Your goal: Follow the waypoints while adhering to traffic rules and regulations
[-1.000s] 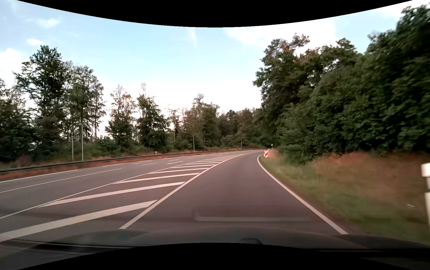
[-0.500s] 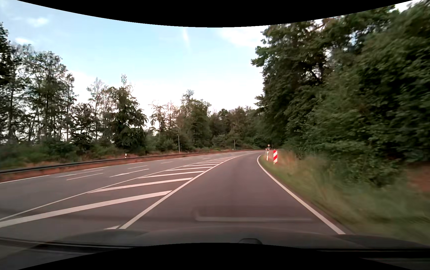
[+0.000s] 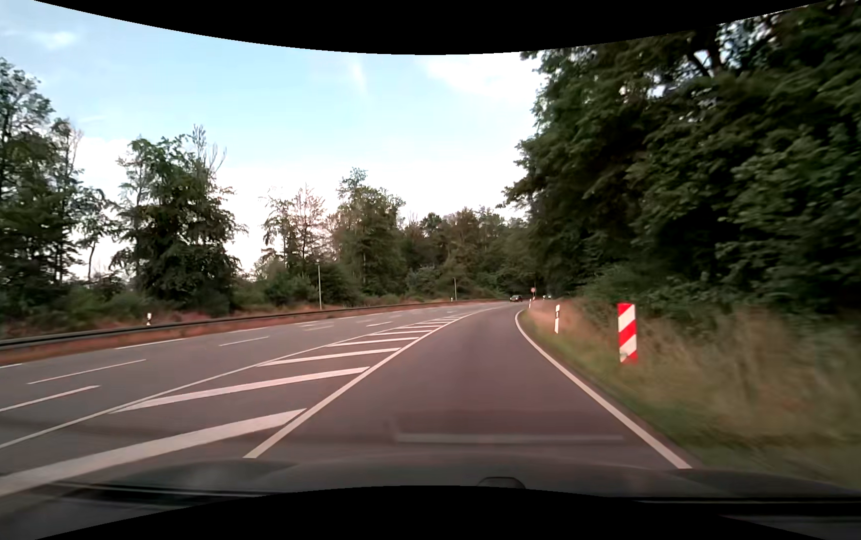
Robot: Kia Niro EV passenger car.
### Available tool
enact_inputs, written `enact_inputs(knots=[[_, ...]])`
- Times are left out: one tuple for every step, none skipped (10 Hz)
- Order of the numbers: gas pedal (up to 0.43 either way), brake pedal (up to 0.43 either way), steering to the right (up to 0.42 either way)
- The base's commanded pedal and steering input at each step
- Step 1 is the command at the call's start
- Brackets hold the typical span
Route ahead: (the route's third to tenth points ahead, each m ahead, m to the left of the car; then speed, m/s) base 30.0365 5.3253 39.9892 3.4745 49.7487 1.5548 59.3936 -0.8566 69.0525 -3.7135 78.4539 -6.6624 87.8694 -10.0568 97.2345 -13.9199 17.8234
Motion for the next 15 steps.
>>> enact_inputs(knots=[[0.087, 0.000, 0.014], [0.087, 0.000, 0.014], [0.087, 0.000, 0.014], [0.087, 0.000, 0.014], [0.087, 0.000, 0.014], [0.087, 0.000, 0.015], [0.087, 0.000, 0.015], [0.087, 0.000, 0.015], [0.087, 0.000, 0.015], [0.087, 0.000, 0.015], [0.087, 0.000, 0.015], [0.087, 0.000, 0.015], [0.087, 0.000, 0.015], [0.087, 0.000, 0.015], [0.087, 0.000, 0.015]])
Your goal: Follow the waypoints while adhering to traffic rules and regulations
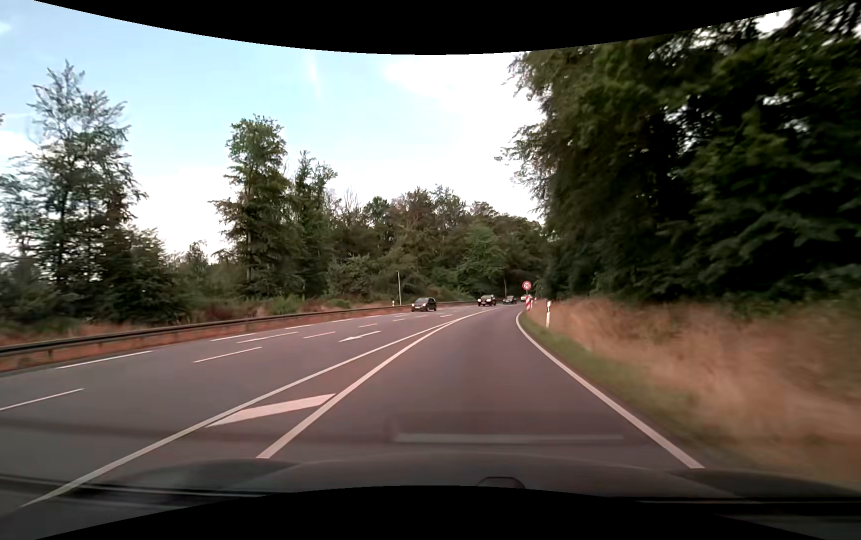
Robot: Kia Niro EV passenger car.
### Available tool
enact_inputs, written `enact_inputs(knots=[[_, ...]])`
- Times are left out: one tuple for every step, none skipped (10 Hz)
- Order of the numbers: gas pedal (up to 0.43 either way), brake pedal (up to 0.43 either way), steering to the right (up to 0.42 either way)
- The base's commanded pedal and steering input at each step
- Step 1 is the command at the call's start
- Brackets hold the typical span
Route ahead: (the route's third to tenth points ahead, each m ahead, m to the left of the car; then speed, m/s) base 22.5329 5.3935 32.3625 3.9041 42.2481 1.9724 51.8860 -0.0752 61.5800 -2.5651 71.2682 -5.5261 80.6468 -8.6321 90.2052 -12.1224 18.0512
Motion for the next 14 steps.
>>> enact_inputs(knots=[[0.087, 0.000, 0.016], [0.087, 0.000, 0.016], [0.087, 0.000, 0.016], [0.087, 0.000, 0.016], [0.087, 0.000, 0.016], [0.087, 0.000, 0.016], [0.087, 0.000, 0.016], [0.087, 0.000, 0.016], [0.087, 0.000, 0.016], [0.087, 0.000, 0.016], [0.087, 0.000, 0.016], [0.087, 0.000, 0.016], [0.087, 0.000, 0.015], [0.087, 0.000, 0.015]])
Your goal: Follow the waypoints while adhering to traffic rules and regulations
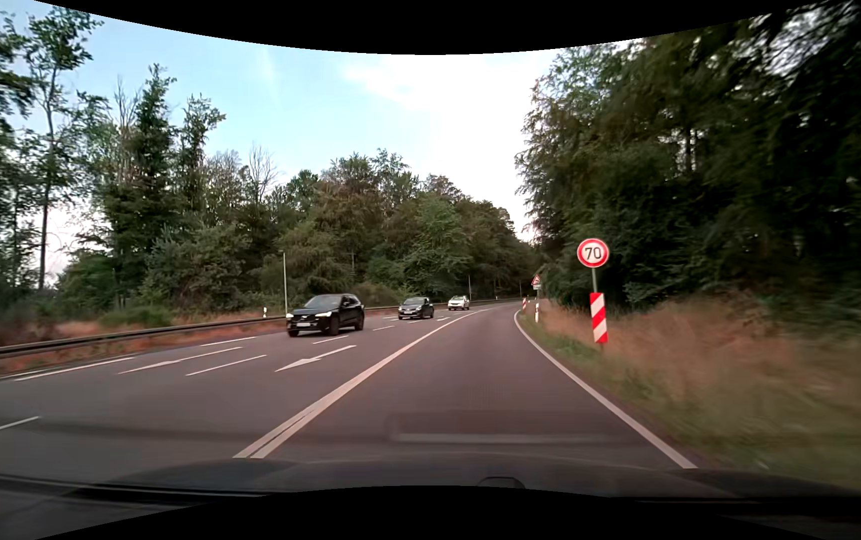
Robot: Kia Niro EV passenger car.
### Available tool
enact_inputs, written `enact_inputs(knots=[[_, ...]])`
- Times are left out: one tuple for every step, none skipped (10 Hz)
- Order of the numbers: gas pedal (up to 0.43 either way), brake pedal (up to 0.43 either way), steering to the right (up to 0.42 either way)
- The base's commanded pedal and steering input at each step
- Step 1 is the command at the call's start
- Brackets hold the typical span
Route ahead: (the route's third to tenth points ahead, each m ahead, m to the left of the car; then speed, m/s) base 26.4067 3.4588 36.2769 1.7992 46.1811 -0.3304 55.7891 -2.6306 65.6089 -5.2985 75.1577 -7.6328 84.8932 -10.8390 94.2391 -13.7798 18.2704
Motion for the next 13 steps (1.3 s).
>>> enact_inputs(knots=[[0.087, 0.000, 0.015], [0.087, 0.000, 0.015], [0.087, 0.000, 0.015], [0.087, 0.000, 0.015], [0.087, 0.000, 0.015], [0.087, 0.000, 0.015], [0.087, 0.000, 0.015], [0.087, 0.000, 0.015], [0.087, 0.000, 0.015], [0.087, 0.000, 0.015], [0.087, 0.000, 0.014], [0.087, 0.000, 0.014], [0.087, 0.000, 0.014]])
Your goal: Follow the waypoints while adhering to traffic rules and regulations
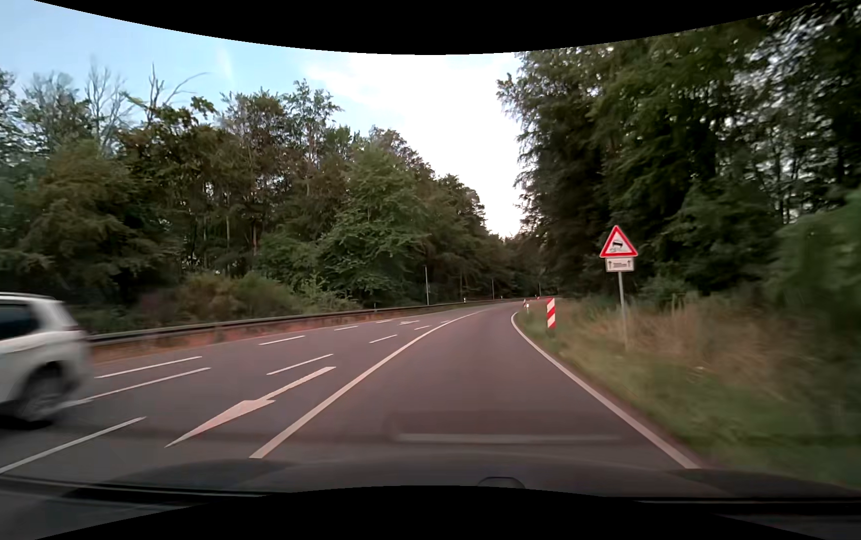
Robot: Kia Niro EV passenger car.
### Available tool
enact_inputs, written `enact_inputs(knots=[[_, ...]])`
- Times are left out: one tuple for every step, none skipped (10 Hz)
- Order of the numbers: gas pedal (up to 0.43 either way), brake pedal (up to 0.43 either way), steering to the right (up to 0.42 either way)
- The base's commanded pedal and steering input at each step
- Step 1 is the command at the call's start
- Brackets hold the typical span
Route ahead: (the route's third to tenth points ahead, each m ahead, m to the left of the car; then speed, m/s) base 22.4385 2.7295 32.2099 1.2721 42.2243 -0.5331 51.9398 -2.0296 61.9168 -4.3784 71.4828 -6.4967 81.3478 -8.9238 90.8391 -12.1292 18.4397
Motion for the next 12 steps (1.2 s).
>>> enact_inputs(knots=[[0.087, 0.000, 0.014], [0.087, 0.000, 0.014], [0.087, 0.000, 0.014], [0.087, 0.000, 0.014], [0.087, 0.000, 0.014], [0.087, 0.000, 0.014], [0.087, 0.000, 0.014], [0.087, 0.000, 0.014], [0.087, 0.000, 0.013], [0.087, 0.000, 0.013], [0.087, 0.000, 0.013], [0.087, 0.000, 0.013]])
